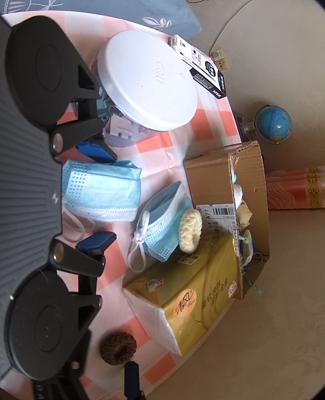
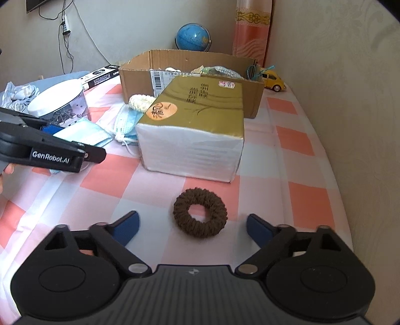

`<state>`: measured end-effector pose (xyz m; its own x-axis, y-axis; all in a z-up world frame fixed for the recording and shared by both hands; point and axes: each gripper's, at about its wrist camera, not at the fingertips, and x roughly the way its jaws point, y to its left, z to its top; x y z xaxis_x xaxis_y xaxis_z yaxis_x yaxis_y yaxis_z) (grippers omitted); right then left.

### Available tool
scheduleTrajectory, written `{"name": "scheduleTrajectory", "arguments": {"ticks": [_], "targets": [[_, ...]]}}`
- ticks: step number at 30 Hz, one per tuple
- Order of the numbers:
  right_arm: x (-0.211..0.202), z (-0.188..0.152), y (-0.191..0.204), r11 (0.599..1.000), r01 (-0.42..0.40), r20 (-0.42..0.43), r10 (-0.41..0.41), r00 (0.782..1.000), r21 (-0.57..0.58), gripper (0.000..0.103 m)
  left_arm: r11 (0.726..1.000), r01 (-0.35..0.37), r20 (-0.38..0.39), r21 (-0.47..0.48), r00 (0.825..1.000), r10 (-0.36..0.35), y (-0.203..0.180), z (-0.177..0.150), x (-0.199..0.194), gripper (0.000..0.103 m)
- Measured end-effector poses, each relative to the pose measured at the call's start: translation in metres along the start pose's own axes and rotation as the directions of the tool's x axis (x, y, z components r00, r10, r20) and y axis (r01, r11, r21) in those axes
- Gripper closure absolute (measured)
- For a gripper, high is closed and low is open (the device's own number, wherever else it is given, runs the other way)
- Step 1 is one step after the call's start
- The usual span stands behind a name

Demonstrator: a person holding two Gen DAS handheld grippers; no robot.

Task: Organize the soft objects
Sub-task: 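Grasp the brown scrunchie with the right tool while the left tool grasps a blue face mask, then drop the blue mask into the box with the left tool while the right tool carries the scrunchie over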

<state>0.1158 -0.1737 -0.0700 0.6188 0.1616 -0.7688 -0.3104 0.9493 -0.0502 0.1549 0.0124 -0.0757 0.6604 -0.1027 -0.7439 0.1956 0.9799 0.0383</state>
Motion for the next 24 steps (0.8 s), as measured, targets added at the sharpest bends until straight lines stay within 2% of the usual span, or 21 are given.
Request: {"name": "scheduleTrajectory", "arguments": {"ticks": [3,5,8,14,18,24], "targets": [[0.001,0.004,-0.003,1.000,0.008,-0.001,-0.008,1.000,0.003,0.024,1.000,0.000,-0.002,0.008,1.000,0.000,0.000,0.001,0.000,0.043],[0.001,0.007,-0.005,1.000,0.010,0.002,-0.010,1.000,0.002,0.035,1.000,0.002,-0.007,0.012,1.000,-0.002,-0.001,0.002,0.002,0.044],[-0.001,0.009,-0.004,1.000,0.016,0.001,-0.016,1.000,0.001,0.051,1.000,0.017,-0.014,0.004,1.000,-0.016,0.001,0.002,0.002,0.054],[-0.005,0.008,-0.004,1.000,0.013,-0.007,-0.013,1.000,0.006,0.060,0.999,0.029,-0.022,0.037,0.999,-0.028,-0.001,0.000,-0.002,0.061],[-0.012,0.007,-0.005,1.000,0.001,-0.003,-0.001,1.000,0.008,0.060,0.997,0.067,-0.042,0.039,0.997,-0.065,0.000,0.000,-0.008,0.066],[-0.030,0.008,-0.006,1.000,-0.023,0.019,0.023,1.000,0.005,0.060,0.992,0.108,-0.055,0.068,0.993,-0.104,-0.001,-0.001,-0.029,0.067]]}}
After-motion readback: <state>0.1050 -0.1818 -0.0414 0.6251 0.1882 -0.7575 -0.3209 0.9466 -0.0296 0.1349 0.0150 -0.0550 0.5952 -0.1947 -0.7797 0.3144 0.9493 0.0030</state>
